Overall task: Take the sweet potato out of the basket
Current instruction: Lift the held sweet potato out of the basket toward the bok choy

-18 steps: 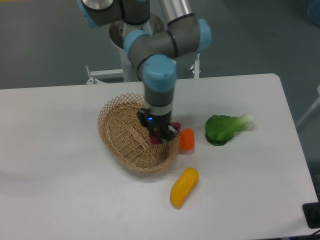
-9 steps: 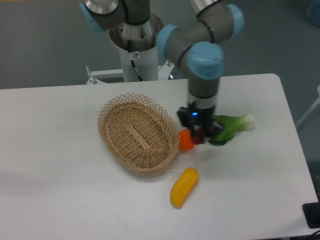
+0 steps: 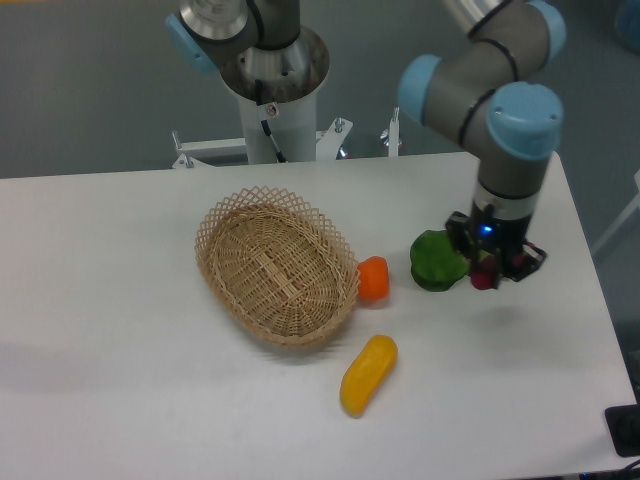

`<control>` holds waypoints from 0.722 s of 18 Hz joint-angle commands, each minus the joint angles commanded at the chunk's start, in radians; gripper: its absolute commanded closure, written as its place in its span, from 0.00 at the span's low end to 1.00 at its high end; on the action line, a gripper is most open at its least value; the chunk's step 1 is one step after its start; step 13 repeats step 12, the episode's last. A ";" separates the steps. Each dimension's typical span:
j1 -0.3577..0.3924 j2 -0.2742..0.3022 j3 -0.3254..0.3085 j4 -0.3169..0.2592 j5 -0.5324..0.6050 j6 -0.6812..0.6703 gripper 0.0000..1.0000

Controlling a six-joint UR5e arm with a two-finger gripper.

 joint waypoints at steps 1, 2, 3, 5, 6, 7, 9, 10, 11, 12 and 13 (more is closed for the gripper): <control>0.002 -0.008 0.011 -0.008 0.003 0.002 0.92; 0.005 -0.015 0.026 -0.020 0.003 0.008 0.92; 0.005 -0.023 0.041 -0.038 0.003 0.011 0.92; 0.005 -0.031 0.064 -0.064 0.005 0.014 0.92; 0.005 -0.034 0.065 -0.066 0.006 0.014 0.92; 0.003 -0.034 0.065 -0.068 0.012 0.014 0.92; 0.003 -0.035 0.065 -0.069 0.023 0.014 0.92; 0.003 -0.035 0.063 -0.069 0.025 0.014 0.92; 0.003 -0.035 0.063 -0.069 0.025 0.014 0.93; 0.003 -0.035 0.063 -0.069 0.025 0.014 0.93; 0.003 -0.035 0.063 -0.069 0.025 0.014 0.93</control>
